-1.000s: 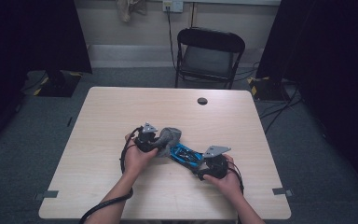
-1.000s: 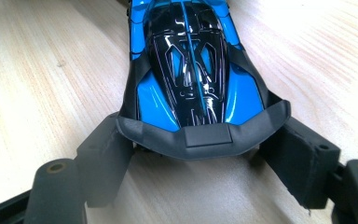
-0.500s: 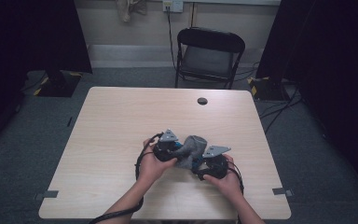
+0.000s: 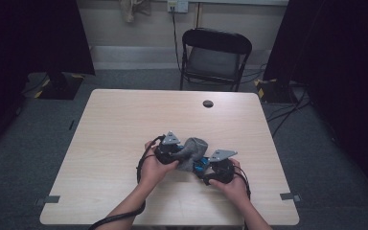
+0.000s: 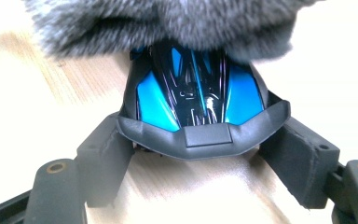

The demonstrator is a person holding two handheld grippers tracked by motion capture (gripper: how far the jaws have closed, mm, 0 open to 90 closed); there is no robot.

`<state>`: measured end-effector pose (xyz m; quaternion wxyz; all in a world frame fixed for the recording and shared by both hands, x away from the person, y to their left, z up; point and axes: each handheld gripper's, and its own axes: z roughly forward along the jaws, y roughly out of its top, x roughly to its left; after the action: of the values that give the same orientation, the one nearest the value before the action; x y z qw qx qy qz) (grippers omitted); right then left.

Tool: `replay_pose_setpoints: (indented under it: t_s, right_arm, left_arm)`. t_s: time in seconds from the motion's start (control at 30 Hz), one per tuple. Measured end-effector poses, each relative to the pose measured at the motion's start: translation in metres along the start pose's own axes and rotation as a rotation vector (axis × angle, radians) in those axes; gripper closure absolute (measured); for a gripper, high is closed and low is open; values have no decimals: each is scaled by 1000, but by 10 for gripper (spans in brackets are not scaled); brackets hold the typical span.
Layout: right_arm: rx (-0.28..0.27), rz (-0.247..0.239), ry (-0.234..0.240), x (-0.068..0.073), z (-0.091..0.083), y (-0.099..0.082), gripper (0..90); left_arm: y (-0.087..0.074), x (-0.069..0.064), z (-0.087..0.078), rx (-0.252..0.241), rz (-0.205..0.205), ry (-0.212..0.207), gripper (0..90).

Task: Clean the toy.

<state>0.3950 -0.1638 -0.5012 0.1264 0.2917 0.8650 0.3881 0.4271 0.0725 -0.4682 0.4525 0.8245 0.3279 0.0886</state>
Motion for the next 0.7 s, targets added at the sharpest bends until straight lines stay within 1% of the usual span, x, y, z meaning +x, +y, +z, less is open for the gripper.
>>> replay_pose_setpoints:
  t_s: [0.13,0.2,0.23,0.4,0.43,0.47,0.5,0.53,0.57,0.7]
  right_arm:
    - [0,1,0,0,0,0,255]
    - [-1,0,0,0,0,0,256]
    - [-1,0,0,0,0,0,256]
    - [-1,0,0,0,0,0,256]
    - [-1,0,0,0,0,0,256]
    - [-1,0,0,0,0,0,256]
    - [-1,0,0,0,0,0,256]
    - [0,0,0,0,0,0,256]
    - [-1,0,0,0,0,0,256]
    - [0,0,0,0,0,0,255]
  left_arm:
    - [-5,14,-4,-1,-40,21,664]
    - [-7,20,-6,9,-30,57,665]
    - [-9,24,-7,11,-44,60,665]
    - [-15,39,-12,19,-67,110,665]
    - [-17,42,-13,16,-86,112,665]
    - [-17,42,-13,16,-86,112,665]
    - [-18,45,-14,21,-78,126,665]
    - [-18,45,-14,21,-78,126,665]
    - [-19,48,-16,29,-77,140,665]
    - [-21,54,-18,48,-78,160,665]
